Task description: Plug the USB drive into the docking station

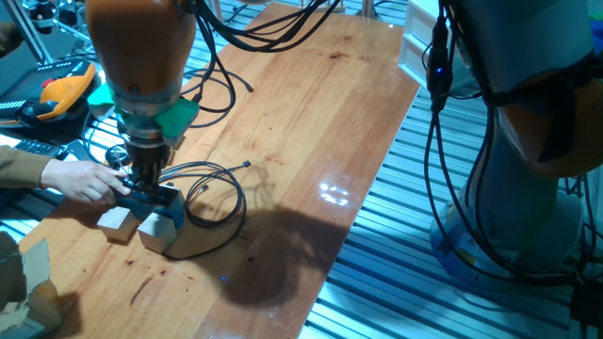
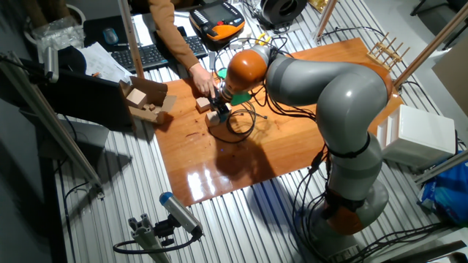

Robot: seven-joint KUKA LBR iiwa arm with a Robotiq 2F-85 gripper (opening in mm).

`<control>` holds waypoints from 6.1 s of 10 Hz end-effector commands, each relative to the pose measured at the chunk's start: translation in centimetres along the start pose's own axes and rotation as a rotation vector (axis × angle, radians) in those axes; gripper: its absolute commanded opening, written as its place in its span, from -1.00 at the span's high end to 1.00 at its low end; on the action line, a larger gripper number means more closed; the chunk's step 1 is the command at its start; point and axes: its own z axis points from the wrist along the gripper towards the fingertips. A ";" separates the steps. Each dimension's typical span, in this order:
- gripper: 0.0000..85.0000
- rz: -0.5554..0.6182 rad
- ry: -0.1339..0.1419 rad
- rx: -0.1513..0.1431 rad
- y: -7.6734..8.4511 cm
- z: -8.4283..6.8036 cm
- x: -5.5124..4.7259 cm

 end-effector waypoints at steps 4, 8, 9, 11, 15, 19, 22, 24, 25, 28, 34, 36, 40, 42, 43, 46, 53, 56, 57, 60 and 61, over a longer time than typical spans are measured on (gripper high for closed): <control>1.00 -0.003 -0.004 0.002 -0.2 0.1 0.2; 1.00 0.005 0.005 0.000 0.1 0.0 0.5; 1.00 0.006 0.007 0.003 0.1 0.0 0.5; 1.00 0.007 0.003 0.005 0.1 0.2 0.5; 1.00 0.005 0.007 0.004 0.0 0.1 0.3; 1.00 0.003 0.014 0.000 -0.1 0.0 0.1; 1.00 0.003 0.010 0.001 -0.1 0.1 0.2; 1.00 0.003 0.008 0.001 0.0 0.2 0.3; 1.00 0.003 0.008 0.001 0.0 0.2 0.3; 1.00 0.001 0.003 0.004 -0.1 0.4 0.2; 1.00 -0.016 0.040 0.015 -0.1 -0.2 0.1; 1.00 -0.015 0.037 0.014 -0.1 0.0 0.1; 1.00 -0.017 0.036 0.015 0.0 -0.1 0.2; 1.00 -0.020 0.034 0.016 -0.2 0.2 0.2; 1.00 -0.022 0.034 0.015 -0.2 0.2 0.2; 1.00 -0.026 0.034 0.021 -0.2 0.2 0.3; 1.00 -0.044 0.053 0.022 -0.5 0.1 -0.1; 1.00 -0.043 0.047 0.018 -0.7 0.3 -0.1; 1.00 -0.045 0.048 0.015 -0.7 0.2 -0.1; 1.00 -0.044 0.068 -0.005 -0.4 -0.5 -0.2; 1.00 -0.049 0.049 0.001 -0.4 -0.5 -0.1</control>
